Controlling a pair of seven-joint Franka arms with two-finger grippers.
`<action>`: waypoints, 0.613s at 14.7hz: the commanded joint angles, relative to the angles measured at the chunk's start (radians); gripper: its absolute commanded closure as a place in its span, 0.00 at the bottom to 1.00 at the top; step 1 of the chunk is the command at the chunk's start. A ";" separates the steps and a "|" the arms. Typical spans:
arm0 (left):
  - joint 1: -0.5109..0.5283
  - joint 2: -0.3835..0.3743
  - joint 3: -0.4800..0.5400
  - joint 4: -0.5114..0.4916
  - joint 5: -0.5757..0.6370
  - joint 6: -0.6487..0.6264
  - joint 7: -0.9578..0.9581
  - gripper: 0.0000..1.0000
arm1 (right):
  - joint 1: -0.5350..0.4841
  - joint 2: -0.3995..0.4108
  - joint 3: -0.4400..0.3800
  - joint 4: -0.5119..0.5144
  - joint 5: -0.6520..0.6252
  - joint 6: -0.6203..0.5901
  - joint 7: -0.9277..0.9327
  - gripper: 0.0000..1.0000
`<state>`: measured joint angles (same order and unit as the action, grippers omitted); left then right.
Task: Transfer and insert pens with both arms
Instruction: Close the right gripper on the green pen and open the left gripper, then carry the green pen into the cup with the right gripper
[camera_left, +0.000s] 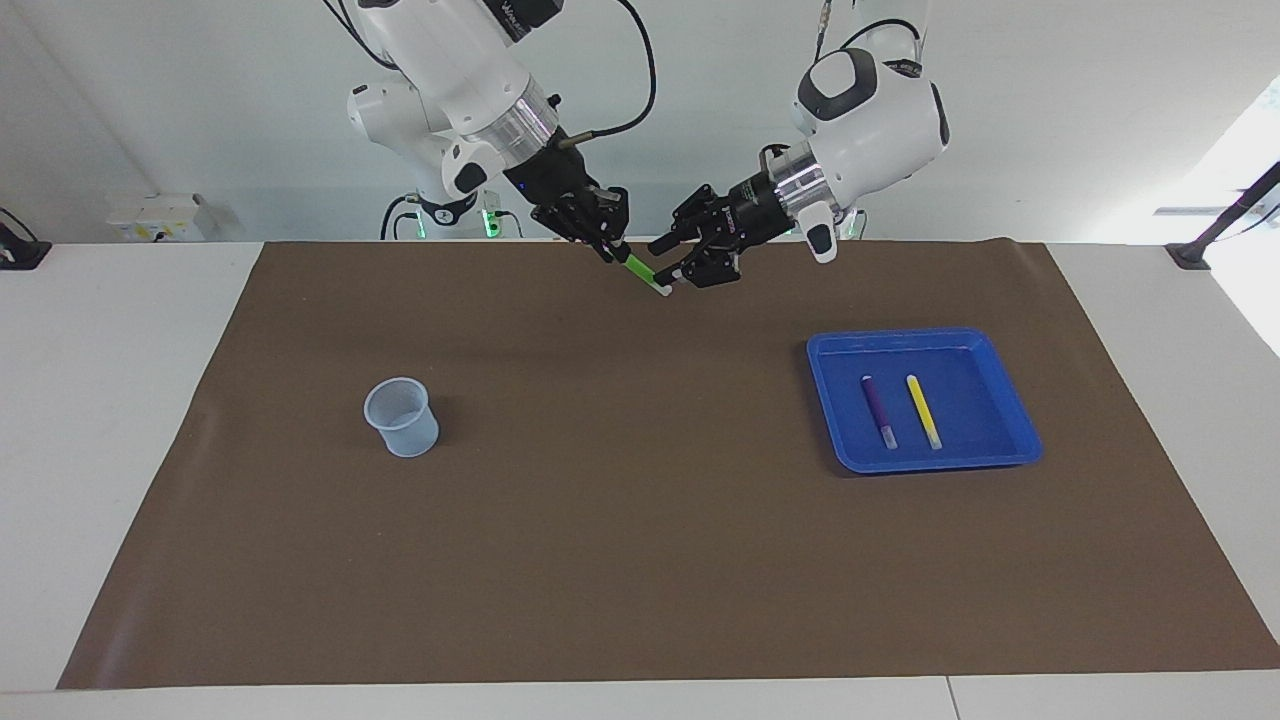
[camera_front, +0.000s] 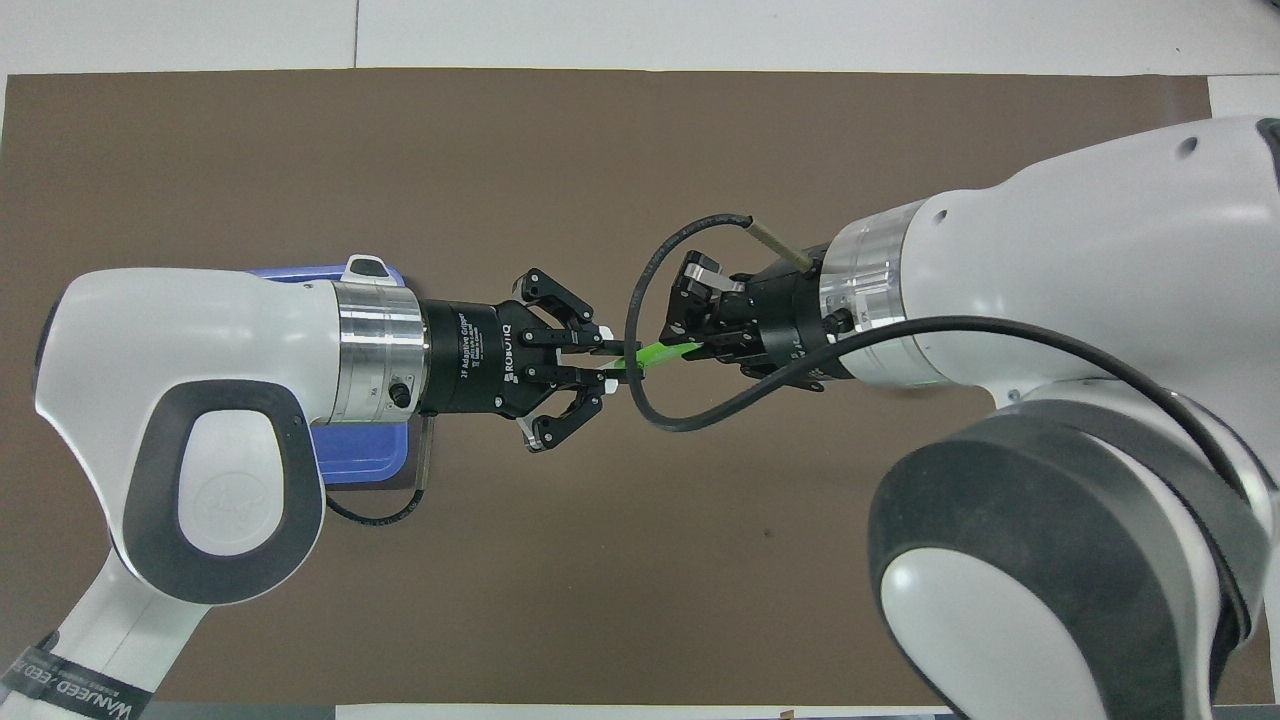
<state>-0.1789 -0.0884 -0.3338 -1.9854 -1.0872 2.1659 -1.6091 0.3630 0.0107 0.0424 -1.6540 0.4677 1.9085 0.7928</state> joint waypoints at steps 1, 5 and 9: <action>0.015 -0.027 0.016 -0.026 0.000 0.006 0.012 0.00 | -0.013 -0.006 0.007 -0.012 -0.075 -0.003 -0.047 1.00; 0.102 -0.010 0.018 0.019 0.153 -0.115 0.020 0.00 | -0.054 -0.015 0.007 -0.023 -0.205 -0.083 -0.223 1.00; 0.163 -0.004 0.022 0.037 0.421 -0.222 0.092 0.00 | -0.153 -0.024 0.007 -0.029 -0.306 -0.167 -0.508 1.00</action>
<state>-0.0376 -0.0893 -0.3150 -1.9569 -0.7929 1.9996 -1.5596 0.2661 0.0096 0.0409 -1.6618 0.1963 1.7736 0.4086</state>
